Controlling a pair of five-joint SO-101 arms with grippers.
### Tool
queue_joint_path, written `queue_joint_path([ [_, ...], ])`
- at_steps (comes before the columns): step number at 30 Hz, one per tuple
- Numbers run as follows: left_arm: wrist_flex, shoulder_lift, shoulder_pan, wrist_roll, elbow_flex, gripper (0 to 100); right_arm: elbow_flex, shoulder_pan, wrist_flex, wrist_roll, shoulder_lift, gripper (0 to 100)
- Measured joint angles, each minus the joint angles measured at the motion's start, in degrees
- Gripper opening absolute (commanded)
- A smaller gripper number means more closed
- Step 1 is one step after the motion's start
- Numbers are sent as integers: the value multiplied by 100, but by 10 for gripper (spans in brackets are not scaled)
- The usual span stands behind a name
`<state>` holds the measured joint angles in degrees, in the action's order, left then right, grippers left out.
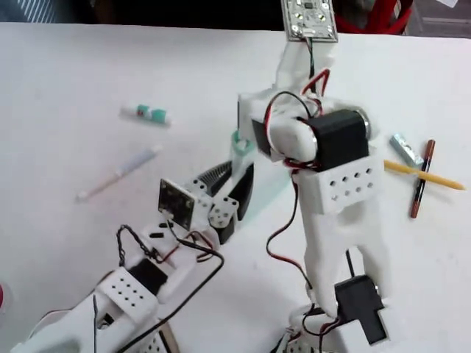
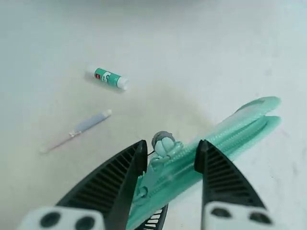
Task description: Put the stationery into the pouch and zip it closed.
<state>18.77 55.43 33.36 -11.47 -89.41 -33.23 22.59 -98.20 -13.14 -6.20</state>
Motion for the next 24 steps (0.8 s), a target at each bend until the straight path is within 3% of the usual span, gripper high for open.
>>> queue_joint_path([
  [3, 0, 0, 0, 0, 0, 24, -9, 18, 9, 0, 88, 150],
  [7, 0, 0, 0, 0, -9, 24, 18, 26, 18, 0, 53, 50],
  [12, -9, 0, 0, 0, -9, 24, 18, 167, 18, 352, 44, 74],
  [16, -9, 0, 0, 0, -9, 24, 18, 237, 18, 448, 44, 19],
  [24, -18, 0, 0, 0, -9, 24, 26, 237, 18, 457, -62, 18],
])
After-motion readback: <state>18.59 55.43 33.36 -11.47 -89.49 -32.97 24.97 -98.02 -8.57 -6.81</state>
